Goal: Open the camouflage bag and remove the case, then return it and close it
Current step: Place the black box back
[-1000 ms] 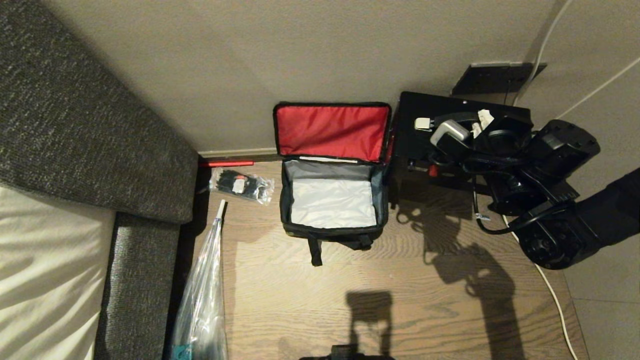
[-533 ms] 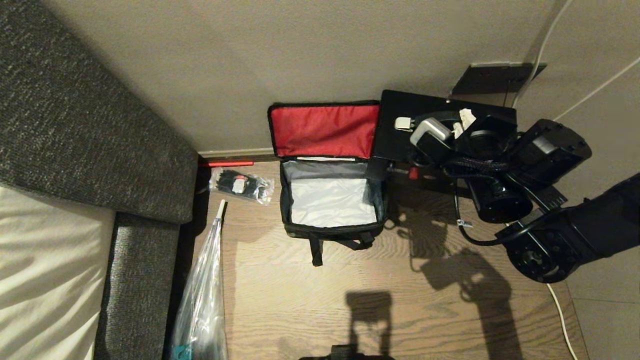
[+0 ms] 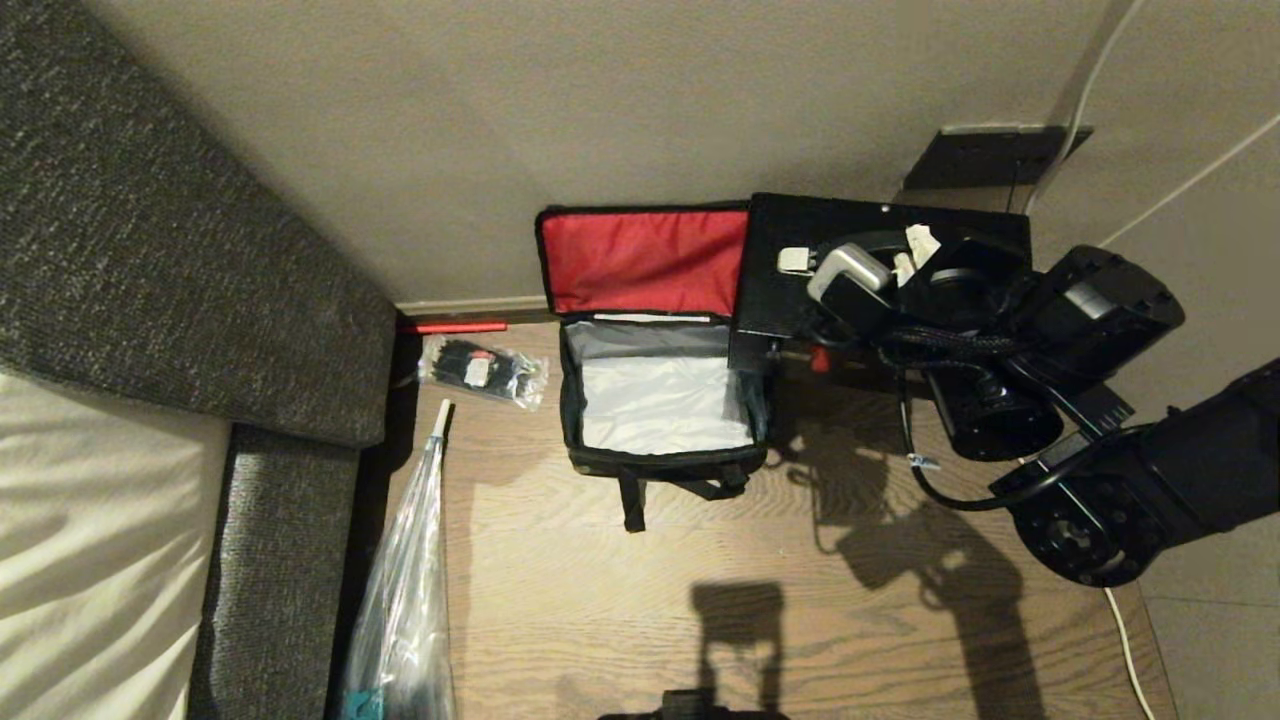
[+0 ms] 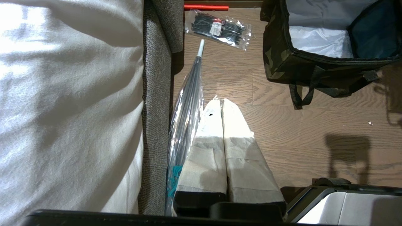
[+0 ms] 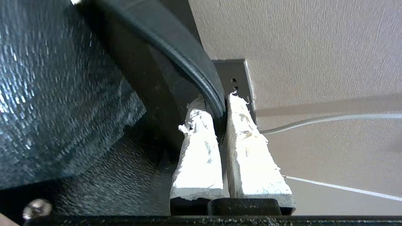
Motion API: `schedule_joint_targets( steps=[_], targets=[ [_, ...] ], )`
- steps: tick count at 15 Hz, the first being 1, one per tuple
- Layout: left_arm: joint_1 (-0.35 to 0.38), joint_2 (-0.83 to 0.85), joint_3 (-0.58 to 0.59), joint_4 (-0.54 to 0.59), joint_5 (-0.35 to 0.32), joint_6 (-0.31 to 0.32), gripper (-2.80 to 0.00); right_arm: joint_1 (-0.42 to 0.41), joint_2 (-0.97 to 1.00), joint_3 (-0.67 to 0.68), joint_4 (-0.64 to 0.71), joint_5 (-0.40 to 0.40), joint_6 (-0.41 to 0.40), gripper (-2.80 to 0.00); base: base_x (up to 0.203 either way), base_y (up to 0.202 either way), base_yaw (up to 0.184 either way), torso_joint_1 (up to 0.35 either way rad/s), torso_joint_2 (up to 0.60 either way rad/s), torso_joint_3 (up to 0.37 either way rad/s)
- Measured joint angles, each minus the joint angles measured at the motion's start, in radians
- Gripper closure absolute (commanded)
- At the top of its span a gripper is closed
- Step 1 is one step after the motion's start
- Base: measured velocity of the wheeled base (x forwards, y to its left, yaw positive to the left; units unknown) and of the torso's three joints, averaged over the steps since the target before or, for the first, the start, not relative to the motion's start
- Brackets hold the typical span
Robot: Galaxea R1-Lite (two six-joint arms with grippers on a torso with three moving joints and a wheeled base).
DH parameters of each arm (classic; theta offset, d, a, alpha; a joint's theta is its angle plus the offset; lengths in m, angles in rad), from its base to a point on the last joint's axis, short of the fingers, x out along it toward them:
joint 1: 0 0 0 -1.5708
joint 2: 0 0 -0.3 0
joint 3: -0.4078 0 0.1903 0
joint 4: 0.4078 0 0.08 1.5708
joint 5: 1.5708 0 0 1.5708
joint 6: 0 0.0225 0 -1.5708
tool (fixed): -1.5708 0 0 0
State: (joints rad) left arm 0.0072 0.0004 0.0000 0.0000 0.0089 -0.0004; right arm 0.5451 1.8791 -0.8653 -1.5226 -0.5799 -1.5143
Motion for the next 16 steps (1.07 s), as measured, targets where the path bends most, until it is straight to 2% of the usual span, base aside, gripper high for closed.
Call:
schedule_joint_targets(
  steps=[2,9,16],
  targets=[
    [0.000,0.000,0.000,0.000,0.000,0.000,0.00,0.044,0.001,-0.001,0.000,-0.028,-0.002,0.00,0.000,0.000,0.000,0.000,0.00,0.000],
    [0.000,0.000,0.000,0.000,0.000,0.000,0.00,0.145,0.059,-0.042,0.000,-0.042,-0.010,0.00,0.000,0.000,0.000,0.000,0.00,0.000],
    [0.000,0.000,0.000,0.000,0.000,0.000,0.00,0.219,0.183,-0.177,0.001,-0.047,-0.026,0.00,0.000,0.000,0.000,0.000,0.00,0.000]
  ],
)
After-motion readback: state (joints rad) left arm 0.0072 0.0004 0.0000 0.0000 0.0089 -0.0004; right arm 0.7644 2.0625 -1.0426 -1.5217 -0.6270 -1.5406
